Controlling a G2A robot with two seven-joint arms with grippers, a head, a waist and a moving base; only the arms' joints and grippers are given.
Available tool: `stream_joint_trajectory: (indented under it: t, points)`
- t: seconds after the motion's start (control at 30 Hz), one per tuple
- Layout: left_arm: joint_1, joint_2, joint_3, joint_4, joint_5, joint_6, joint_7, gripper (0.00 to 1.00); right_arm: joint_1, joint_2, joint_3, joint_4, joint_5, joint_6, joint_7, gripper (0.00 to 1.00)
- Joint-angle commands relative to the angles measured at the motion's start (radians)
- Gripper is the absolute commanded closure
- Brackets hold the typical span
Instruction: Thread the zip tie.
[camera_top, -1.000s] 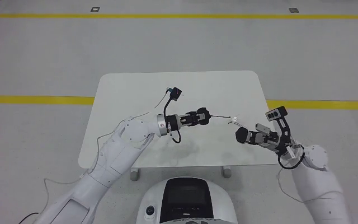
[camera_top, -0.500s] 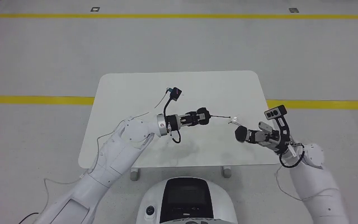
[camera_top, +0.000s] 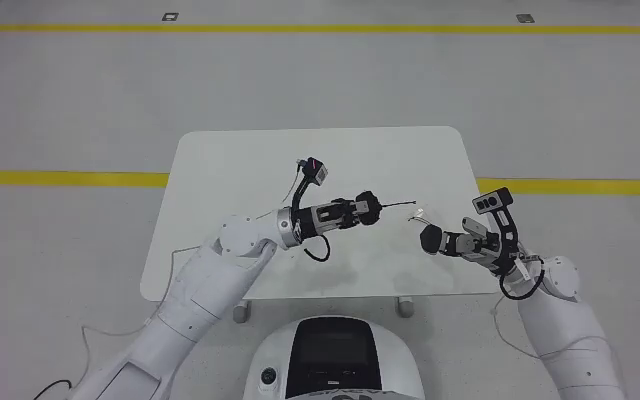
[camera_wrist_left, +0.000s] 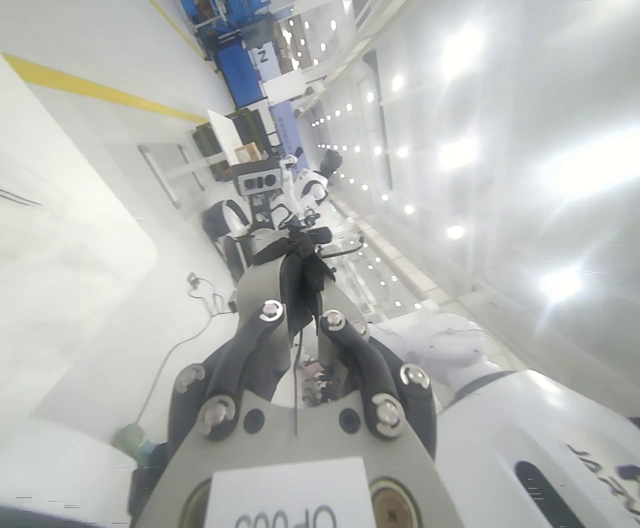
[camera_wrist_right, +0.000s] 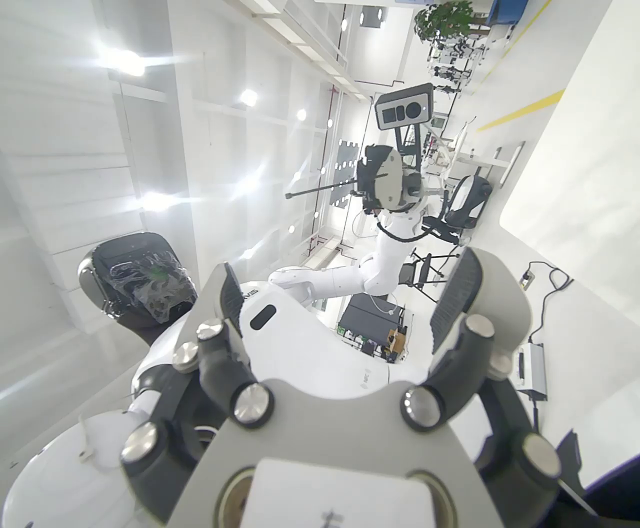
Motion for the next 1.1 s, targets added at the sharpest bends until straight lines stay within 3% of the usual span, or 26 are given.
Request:
stream_joint_trajectory:
  t: [0.0,0.17,0.23,0.5,0.6,0.7,0.87,1.07]
  points:
    - [0.003,-0.006,-0.002,0.010,-0.073,0.000,-0.041,1.00,0.000,0.000,0.000,0.000,0.000,0.000,0.000,0.00]
    - [0.007,-0.030,-0.008,0.045,-0.229,0.000,-0.138,1.00,0.000,0.000,0.000,0.000,0.000,0.000,0.000,0.00]
    - [0.000,-0.036,-0.010,0.060,-0.220,0.000,-0.155,1.00,0.000,0.000,0.000,0.000,0.000,0.000,0.000,0.00]
    - [0.008,-0.038,-0.007,0.051,-0.239,0.006,-0.143,1.00,0.000,0.000,0.000,0.000,0.000,0.000,0.000,0.00]
    - [0.027,-0.044,0.014,0.039,-0.327,0.028,-0.169,1.00,0.000,0.000,0.000,0.000,0.000,0.000,0.000,0.00]
    - [0.025,-0.053,0.038,0.056,-0.385,0.026,-0.192,1.00,0.000,0.000,0.000,0.000,0.000,0.000,0.000,0.00]
    - [0.001,-0.076,0.089,0.107,-0.460,0.016,-0.211,1.00,0.000,0.000,0.000,0.000,0.000,0.000,0.000,0.00]
    - [-0.029,-0.099,0.123,0.165,-0.461,0.000,-0.192,1.00,0.000,0.000,0.000,0.000,0.000,0.000,0.000,0.00]
